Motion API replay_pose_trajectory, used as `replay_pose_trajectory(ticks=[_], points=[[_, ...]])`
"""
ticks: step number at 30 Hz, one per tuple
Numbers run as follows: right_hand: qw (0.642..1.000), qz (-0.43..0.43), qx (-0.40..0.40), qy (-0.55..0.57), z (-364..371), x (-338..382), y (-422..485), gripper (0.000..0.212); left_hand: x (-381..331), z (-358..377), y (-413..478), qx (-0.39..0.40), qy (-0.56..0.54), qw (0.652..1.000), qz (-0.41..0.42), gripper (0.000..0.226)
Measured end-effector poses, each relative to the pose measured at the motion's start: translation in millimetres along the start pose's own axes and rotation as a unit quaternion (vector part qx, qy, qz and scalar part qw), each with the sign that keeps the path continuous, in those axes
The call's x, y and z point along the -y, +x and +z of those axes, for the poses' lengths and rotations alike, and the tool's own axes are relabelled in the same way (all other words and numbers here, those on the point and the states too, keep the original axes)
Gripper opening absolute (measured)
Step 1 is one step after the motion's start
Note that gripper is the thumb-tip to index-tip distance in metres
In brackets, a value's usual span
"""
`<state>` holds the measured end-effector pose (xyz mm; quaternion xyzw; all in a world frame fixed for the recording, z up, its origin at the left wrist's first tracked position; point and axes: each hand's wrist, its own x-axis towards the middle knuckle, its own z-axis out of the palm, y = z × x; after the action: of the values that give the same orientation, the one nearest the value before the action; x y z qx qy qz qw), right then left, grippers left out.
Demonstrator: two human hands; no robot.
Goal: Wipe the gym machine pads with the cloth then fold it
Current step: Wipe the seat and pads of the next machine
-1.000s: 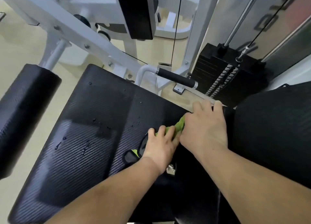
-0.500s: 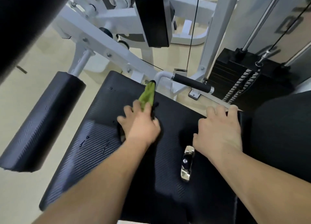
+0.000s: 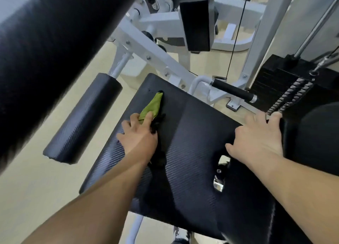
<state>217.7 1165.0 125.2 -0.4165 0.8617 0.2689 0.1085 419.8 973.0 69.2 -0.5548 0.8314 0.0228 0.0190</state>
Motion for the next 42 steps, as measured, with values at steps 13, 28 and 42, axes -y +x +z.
replay_pose_trajectory(ticks=[13, 28, 42], points=[[1.000, -0.001, 0.001, -0.017, -5.5, 1.7, -4.0, 0.076, 25.8, 8.9, -43.8, 0.009, -0.004, 1.000, 0.012, 0.069], [1.000, -0.008, 0.022, 0.019, -12.2, 6.2, -3.3, 0.049, -90.4, 6.9, 41.5, 0.045, -0.061, 0.992, -0.099, 0.062], [0.999, 0.016, 0.037, 0.012, -3.0, 3.6, 9.3, 0.048, -195.9, 58.9, -14.8, 0.168, 0.058, 0.889, 0.422, 0.046]])
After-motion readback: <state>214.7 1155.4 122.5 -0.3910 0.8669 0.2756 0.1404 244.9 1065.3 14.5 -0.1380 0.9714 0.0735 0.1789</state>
